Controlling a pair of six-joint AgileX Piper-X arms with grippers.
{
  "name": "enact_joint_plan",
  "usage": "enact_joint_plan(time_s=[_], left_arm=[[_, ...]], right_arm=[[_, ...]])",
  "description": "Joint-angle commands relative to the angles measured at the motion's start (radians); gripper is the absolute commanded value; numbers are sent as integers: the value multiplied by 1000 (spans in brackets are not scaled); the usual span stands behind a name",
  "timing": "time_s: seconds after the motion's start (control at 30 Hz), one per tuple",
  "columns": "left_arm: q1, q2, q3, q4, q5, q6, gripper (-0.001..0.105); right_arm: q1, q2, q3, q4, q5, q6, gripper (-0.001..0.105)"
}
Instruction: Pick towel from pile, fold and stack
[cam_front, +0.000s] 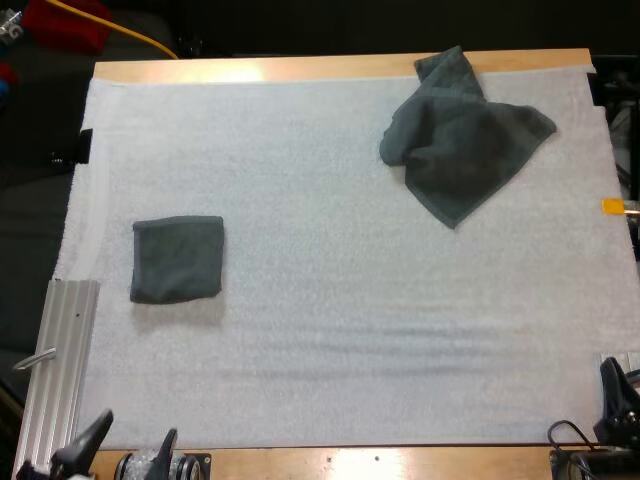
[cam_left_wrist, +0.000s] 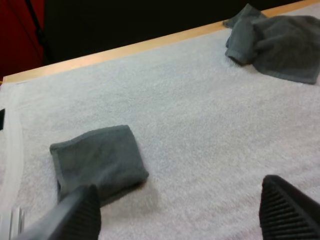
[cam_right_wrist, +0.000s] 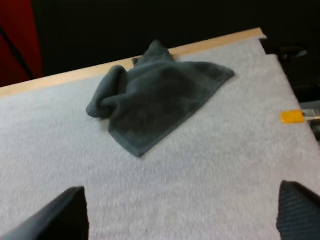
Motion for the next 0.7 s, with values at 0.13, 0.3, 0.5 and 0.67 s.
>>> enact_joint_plan(time_s=[0.13, 0.3, 0.5, 0.67], left_arm=[[2, -137, 134, -145, 1, 3, 64], [2, -136, 273, -260, 1, 3, 64], [2, -135, 389, -336, 28, 3, 64], [2, -133, 431, -373, 69, 1, 64]], right_arm=[[-6, -46, 72, -98, 7, -11, 74], [-6, -44, 165, -128, 7, -11, 74], [-6, -44, 259, -132, 7, -11, 74], [-6, -44, 313, -132, 7, -10, 74]])
